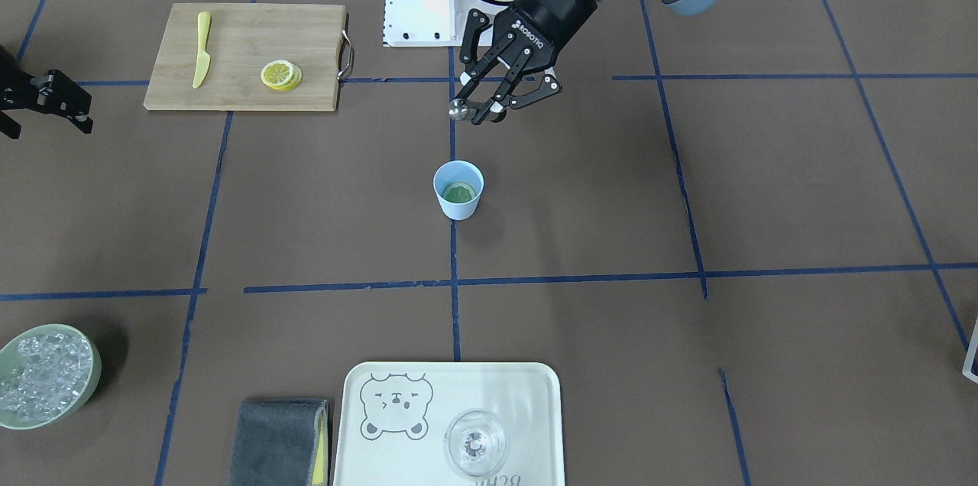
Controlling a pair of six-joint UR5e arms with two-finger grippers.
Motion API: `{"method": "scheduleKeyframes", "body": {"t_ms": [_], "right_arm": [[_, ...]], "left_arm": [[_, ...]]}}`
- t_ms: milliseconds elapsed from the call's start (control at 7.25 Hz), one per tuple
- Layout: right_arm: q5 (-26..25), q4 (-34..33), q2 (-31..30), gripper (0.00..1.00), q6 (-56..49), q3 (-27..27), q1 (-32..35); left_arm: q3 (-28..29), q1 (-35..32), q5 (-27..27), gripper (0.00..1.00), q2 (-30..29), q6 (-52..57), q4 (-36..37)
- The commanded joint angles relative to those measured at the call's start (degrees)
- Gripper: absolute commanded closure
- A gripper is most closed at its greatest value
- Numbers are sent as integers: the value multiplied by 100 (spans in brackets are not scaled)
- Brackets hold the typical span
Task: Squeeze lemon into cup
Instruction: 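Carry the muddler with the left gripper over the blue cup, then press the muddler down onto the lemon slice inside the cup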
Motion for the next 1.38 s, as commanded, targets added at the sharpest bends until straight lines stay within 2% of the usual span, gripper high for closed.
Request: {"method": "scheduleKeyframes", "body": {"t_ms": [0,276,552,1241], "right_arm": [[102,3,-24,0,16,-3,43],[181,-6,-33,0,25,6,43],[216,3,-95,0,25,24,52],[216,3,-104,0,16,-11,43]], "left_arm": [[585,743,2331,100,-17,53,-1259],[844,852,2604,100,-34,54,-1434],[1369,860,2875,100,-279,19,-1451],[1880,930,2885,100,-376,19,-1460]]}}
